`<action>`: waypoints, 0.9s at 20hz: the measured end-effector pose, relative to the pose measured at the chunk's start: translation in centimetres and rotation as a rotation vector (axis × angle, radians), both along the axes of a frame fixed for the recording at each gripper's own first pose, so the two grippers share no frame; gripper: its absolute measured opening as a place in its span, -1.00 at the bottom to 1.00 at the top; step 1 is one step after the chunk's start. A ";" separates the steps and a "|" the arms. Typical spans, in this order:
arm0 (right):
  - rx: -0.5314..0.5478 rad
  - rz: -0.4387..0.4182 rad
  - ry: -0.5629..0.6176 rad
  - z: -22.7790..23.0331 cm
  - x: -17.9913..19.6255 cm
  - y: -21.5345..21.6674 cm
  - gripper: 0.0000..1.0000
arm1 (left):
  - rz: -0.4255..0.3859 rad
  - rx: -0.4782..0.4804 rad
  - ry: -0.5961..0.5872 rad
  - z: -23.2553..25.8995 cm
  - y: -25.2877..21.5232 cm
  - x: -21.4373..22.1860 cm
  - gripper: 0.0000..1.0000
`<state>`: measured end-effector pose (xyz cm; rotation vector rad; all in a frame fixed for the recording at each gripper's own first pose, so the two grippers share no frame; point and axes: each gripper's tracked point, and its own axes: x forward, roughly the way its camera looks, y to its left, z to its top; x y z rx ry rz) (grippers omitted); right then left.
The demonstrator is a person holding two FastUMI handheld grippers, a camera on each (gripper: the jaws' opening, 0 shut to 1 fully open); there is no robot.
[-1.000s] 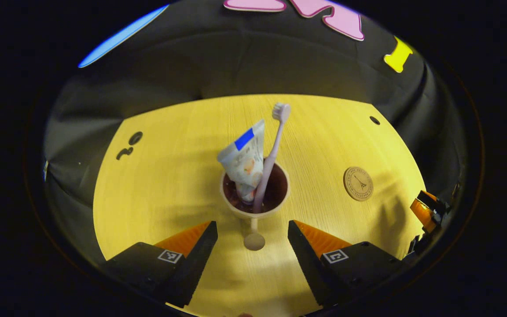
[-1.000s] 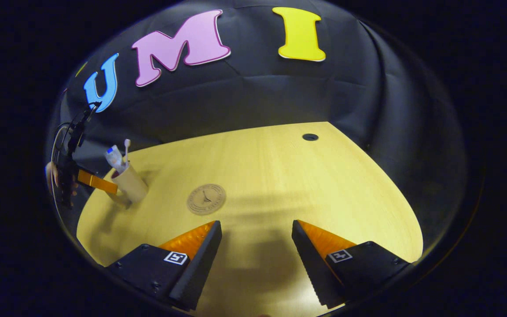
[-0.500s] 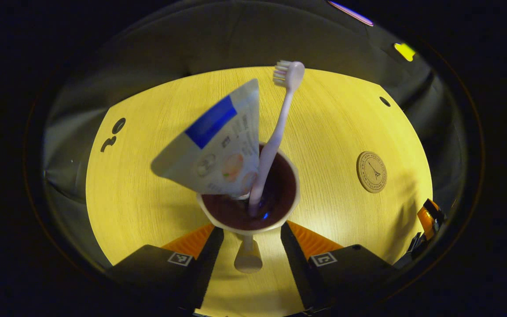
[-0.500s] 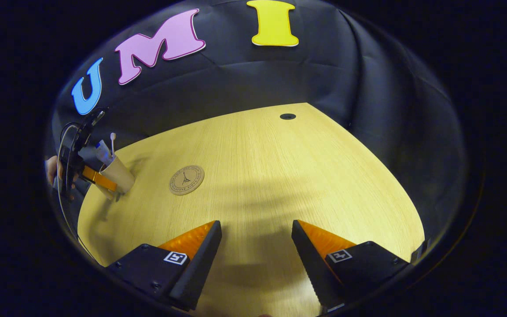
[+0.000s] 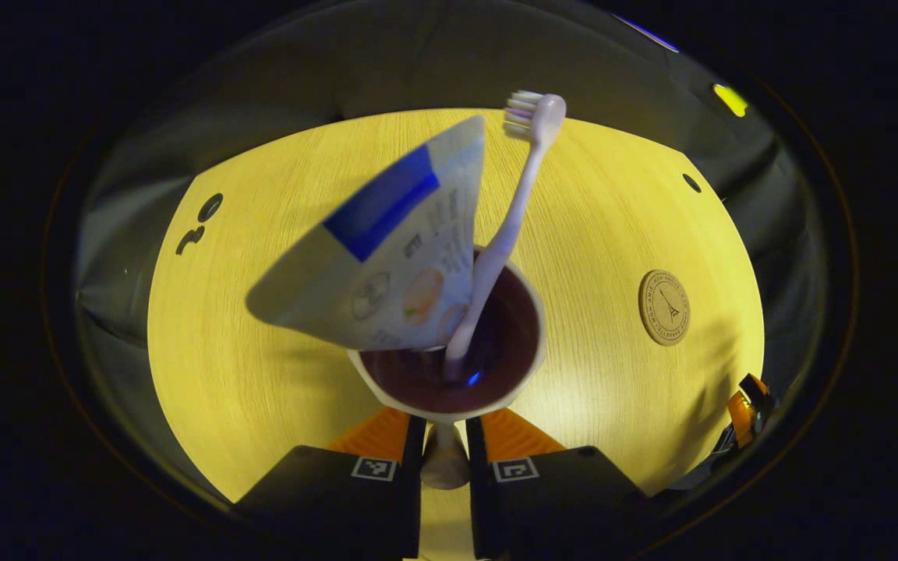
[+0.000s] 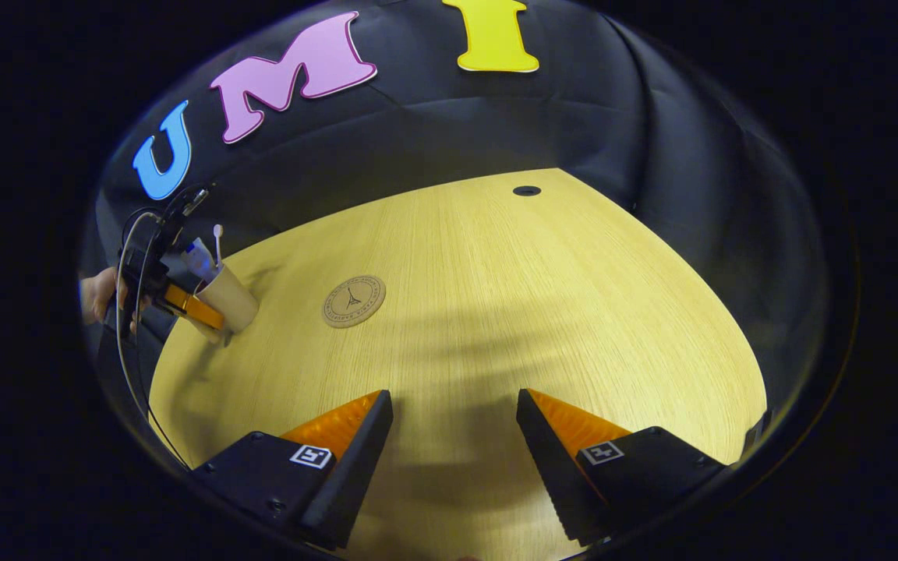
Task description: Put the toothbrush and toothpaste on the desktop into the cup, then pick up the cup and place it on the coaster on the desktop.
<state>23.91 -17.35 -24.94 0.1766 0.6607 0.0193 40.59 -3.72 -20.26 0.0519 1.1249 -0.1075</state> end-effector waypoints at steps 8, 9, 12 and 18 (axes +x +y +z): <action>-0.021 -0.017 -0.014 1.0 0.1 -1.8 0.97 | -0.022 -0.021 -0.021 0.5 -0.7 -0.1 -0.53; -0.024 -0.020 -0.018 1.2 0.1 -2.2 0.97 | -0.029 -0.018 -0.029 0.8 -0.9 -0.2 -0.53; -0.029 -0.035 -0.029 1.7 -0.1 -2.9 0.97 | -0.068 -0.005 -0.049 2.0 -2.2 -0.2 -0.53; -0.028 -0.062 -0.029 1.9 -1.0 -4.2 0.96 | -0.163 -0.015 -0.054 3.3 -7.3 0.2 -0.53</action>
